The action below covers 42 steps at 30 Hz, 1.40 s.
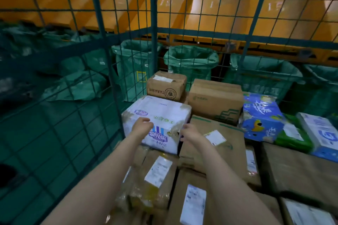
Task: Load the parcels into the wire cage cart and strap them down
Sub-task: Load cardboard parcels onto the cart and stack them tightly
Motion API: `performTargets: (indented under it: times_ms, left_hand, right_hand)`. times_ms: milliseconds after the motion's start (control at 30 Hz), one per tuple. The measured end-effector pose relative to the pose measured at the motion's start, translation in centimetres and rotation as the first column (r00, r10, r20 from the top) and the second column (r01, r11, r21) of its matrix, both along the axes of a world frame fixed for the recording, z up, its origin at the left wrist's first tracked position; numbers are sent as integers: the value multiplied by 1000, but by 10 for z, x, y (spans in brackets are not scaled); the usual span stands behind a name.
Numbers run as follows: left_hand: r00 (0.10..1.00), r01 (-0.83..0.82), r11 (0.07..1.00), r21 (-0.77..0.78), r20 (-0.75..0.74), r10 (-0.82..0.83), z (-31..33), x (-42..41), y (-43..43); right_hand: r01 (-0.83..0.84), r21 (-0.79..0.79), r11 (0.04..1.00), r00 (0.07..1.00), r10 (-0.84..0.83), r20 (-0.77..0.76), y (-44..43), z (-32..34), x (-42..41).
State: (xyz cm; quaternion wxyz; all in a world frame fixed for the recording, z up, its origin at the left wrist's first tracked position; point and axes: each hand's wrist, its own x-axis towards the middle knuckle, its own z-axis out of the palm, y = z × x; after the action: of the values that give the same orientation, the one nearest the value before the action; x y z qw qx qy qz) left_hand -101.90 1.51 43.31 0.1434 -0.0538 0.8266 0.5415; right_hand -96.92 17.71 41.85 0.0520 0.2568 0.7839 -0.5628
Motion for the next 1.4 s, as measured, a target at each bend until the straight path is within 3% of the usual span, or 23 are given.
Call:
performTargets:
  times_ms: [233, 333, 667, 867, 1167, 1400]
  left_hand:
    - [993, -100, 992, 82, -56, 104, 7, 75, -40]
    - [992, -103, 994, 37, -62, 106, 12, 103, -63]
    - [991, -130, 991, -18, 13, 130, 6, 171, -127]
    - [993, -107, 994, -14, 41, 108, -1, 218, -162]
    - [992, -111, 993, -36, 58, 113, -4, 303, -244]
    - [974, -203, 979, -32, 98, 205, -8, 334, -295]
  right_hand:
    - [-98, -13, 995, 993, 99, 63, -48, 11, 84]
    - [-130, -41, 991, 987, 134, 92, -64, 15, 102]
    - [-149, -63, 987, 983, 155, 99, -120, 23, 158]
    - [-187, 40, 982, 980, 183, 84, -170, 14, 200]
    - [-190, -91, 978, 970, 201, 136, -267, -3, 271]
    - [-235, -39, 971, 961, 238, 144, -308, -1, 299]
